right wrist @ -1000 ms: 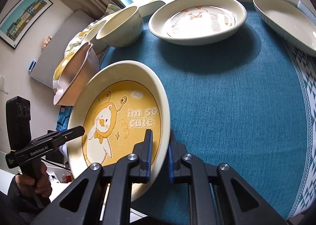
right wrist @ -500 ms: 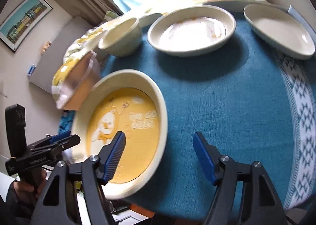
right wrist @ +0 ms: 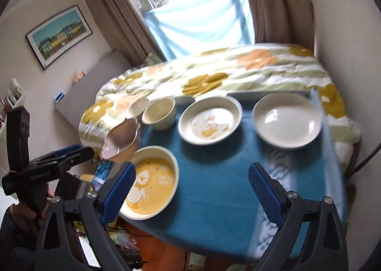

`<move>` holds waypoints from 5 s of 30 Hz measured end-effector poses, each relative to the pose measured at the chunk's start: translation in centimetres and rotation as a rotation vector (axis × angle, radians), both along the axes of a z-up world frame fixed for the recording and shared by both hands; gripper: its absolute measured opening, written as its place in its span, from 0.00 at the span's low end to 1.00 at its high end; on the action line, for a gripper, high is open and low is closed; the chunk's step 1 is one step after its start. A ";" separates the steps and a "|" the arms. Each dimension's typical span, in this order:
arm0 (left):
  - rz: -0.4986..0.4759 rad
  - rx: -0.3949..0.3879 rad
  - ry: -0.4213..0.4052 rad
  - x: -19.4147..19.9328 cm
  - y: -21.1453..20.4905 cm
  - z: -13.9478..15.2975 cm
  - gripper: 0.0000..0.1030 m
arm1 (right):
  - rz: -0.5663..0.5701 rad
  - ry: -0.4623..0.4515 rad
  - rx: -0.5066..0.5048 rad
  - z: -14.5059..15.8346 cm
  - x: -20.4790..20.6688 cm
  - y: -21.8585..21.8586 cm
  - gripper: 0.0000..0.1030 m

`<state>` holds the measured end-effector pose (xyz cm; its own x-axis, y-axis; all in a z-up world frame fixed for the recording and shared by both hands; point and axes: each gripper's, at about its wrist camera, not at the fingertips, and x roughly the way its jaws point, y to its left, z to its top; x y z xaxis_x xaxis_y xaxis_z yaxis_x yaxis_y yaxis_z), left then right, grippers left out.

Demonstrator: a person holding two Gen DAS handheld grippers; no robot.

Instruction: Organize plates and bowls

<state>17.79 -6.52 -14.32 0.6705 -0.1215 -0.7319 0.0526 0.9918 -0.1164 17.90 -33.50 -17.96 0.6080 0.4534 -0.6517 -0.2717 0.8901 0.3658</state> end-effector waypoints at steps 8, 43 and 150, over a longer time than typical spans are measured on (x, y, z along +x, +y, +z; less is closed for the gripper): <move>-0.166 -0.068 0.020 5.2 -9.0 2.0 0.94 | -0.105 -0.045 -0.036 1.5 0.0 -6.5 0.91; -0.747 -0.026 0.546 36.4 -24.8 -18.7 0.39 | -0.636 0.474 0.231 -16.4 15.4 -13.5 0.36; -0.132 0.188 0.386 6.3 6.3 -17.5 0.19 | 0.023 0.341 -0.251 -14.0 4.2 16.0 0.15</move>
<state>24.12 -0.25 -31.83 0.3316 -0.0286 -0.9430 0.1679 0.9854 0.0292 22.12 -17.55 -31.93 0.3301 0.2659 -0.9057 -0.1939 0.9582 0.2106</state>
